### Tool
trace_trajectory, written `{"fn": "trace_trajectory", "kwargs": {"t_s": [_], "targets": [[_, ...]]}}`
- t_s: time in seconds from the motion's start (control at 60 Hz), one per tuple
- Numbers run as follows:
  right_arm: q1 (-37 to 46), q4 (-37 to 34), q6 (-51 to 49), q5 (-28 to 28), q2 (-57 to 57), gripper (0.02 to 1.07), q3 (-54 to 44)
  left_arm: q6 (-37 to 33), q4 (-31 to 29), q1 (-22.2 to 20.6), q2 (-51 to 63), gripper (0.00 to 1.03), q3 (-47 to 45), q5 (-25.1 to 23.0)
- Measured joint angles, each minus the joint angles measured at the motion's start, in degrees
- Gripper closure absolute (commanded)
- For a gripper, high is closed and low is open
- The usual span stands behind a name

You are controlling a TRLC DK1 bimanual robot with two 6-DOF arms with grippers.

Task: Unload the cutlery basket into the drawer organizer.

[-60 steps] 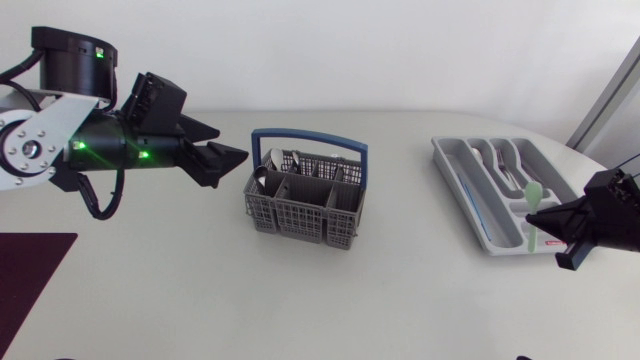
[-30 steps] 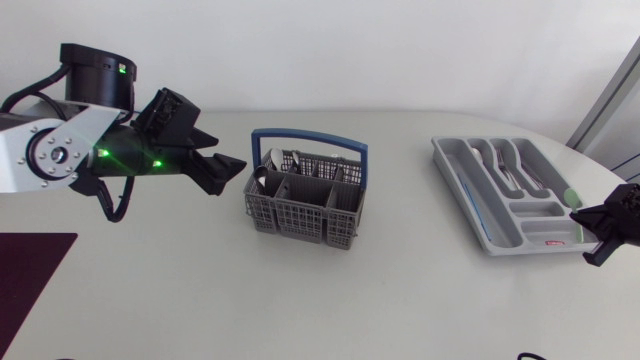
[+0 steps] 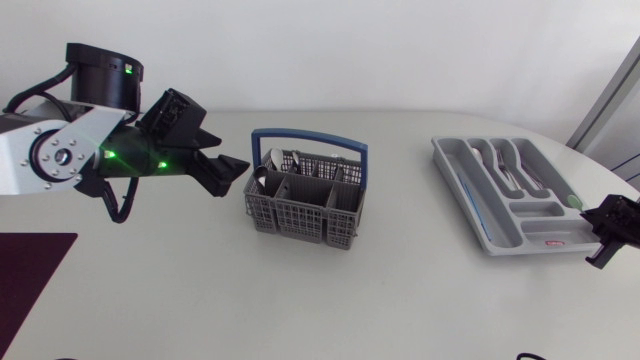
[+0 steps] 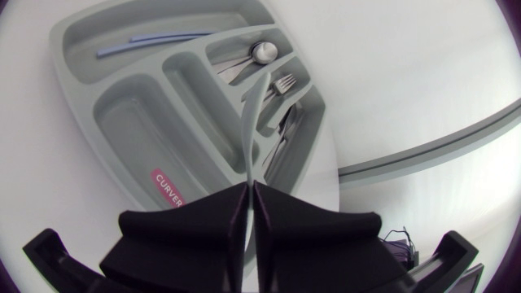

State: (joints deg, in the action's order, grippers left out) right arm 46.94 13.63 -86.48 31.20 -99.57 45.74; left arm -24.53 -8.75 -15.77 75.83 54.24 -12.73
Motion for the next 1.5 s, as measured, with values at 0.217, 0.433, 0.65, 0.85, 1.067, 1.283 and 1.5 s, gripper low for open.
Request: {"fn": "trace_trajectory", "kwargs": {"t_s": [0.217,0.433,0.65,0.85,1.067,1.283,1.5], "targets": [[-1.2,7.5,-4.2,-2.9,-2.6,0.83,-6.3,-0.2,-0.4,0.0,0.0,0.12,-0.3,0.0],[-1.8,11.4,-5.1,-3.5,-3.0,0.52,-8.5,-1.2,-0.5,0.0,-0.1,0.12,-0.8,1.3],[-2.0,7.0,-1.5,-2.9,4.3,0.34,-8.5,-1.5,-0.8,1.2,-0.2,0.12,-1.1,1.3],[-4.6,2.0,3.4,-2.7,15.0,0.28,-8.5,-1.7,-0.8,1.6,-0.4,0.12,-1.1,1.3],[-10.1,-8.0,12.9,-2.7,24.7,0.26,-8.5,-2.4,-0.8,2.2,-0.5,0.12,-1.1,1.5],[-18.6,-14.5,23.1,-3.3,31.1,0.26,-9.3,-2.8,1.0,2.0,1.2,0.12,-1.1,1.5],[-30.9,-17.0,33.0,-8.2,37.6,0.26,-13.7,-4.3,12.7,-0.2,4.7,0.19,-5.5,1.5]]}}
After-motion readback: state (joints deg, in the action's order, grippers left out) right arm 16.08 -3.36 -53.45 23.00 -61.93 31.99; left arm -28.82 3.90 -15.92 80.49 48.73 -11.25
